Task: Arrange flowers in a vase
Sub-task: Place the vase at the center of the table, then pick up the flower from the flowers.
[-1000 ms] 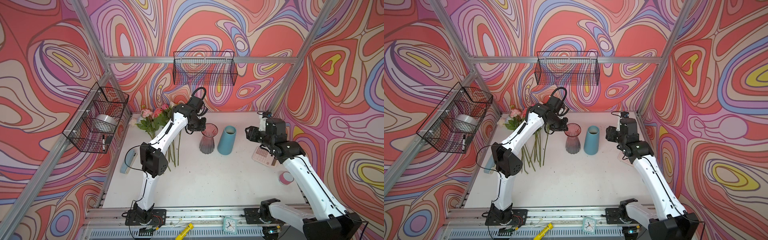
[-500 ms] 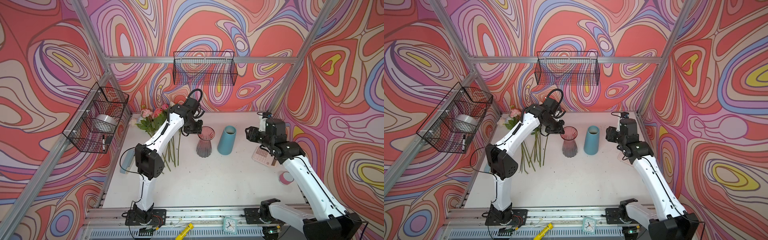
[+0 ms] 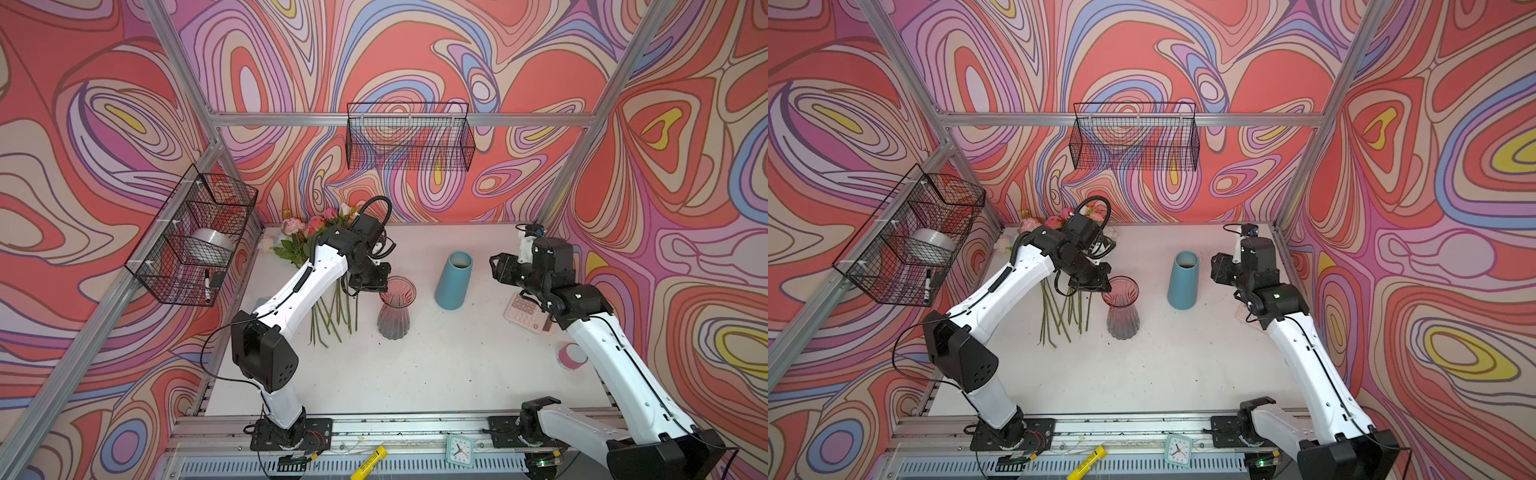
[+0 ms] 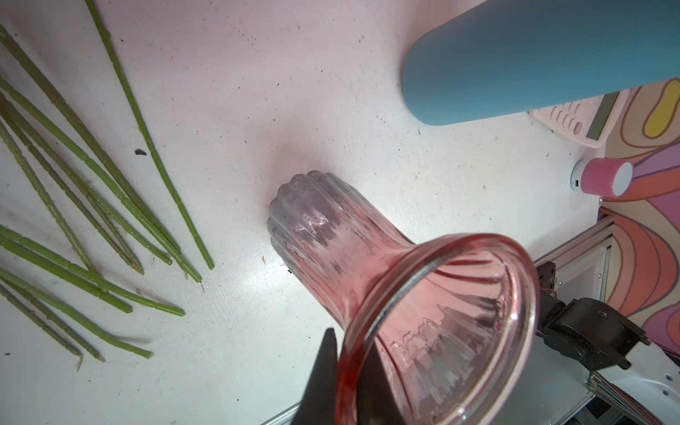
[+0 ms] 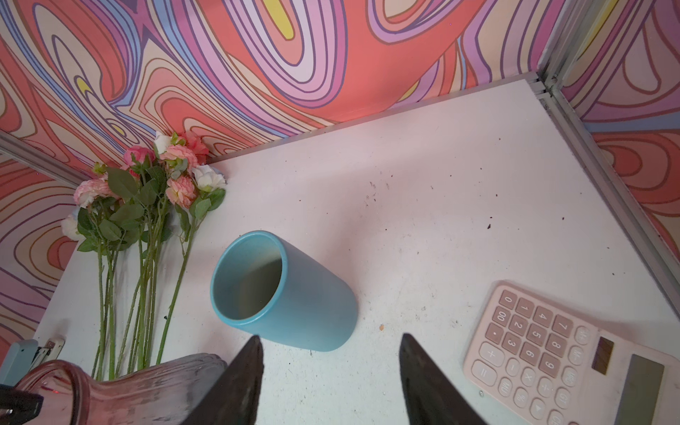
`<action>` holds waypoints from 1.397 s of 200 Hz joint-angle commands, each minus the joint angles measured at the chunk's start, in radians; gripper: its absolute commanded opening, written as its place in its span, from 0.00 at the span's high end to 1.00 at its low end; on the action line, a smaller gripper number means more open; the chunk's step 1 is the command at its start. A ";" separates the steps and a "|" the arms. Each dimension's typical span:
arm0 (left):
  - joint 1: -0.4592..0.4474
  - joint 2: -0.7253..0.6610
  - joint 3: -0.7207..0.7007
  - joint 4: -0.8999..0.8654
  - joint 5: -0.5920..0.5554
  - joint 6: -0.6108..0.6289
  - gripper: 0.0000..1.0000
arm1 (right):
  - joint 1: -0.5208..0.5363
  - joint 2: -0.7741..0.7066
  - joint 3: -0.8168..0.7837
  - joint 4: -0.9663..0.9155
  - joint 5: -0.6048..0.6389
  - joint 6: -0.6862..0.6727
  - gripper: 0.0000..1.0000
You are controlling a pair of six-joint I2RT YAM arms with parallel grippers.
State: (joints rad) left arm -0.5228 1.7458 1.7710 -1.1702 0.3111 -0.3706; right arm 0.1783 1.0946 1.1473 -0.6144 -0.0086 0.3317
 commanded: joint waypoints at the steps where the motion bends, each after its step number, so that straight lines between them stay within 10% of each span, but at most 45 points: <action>1: 0.003 -0.003 -0.022 -0.016 -0.018 0.019 0.85 | 0.003 -0.017 0.003 -0.007 -0.017 0.008 0.39; 66: 0.002 -0.045 0.044 -0.008 -0.003 0.052 0.58 | 0.003 -0.010 0.032 -0.022 -0.016 0.001 0.39; 97: 0.022 -0.095 0.133 -0.050 -0.169 0.074 0.57 | 0.004 -0.018 0.044 -0.034 -0.026 0.001 0.40; 163: 0.279 -0.325 -0.274 0.198 -0.240 -0.004 0.67 | 0.109 -0.047 0.079 -0.049 -0.028 0.040 0.64; 279: 0.335 0.060 -0.360 0.552 -0.143 -0.128 0.71 | 0.321 0.054 0.030 0.011 0.064 0.045 0.67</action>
State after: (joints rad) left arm -0.1898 1.7504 1.3914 -0.7132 0.1612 -0.4698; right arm 0.4950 1.1419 1.2026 -0.6308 0.0448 0.3756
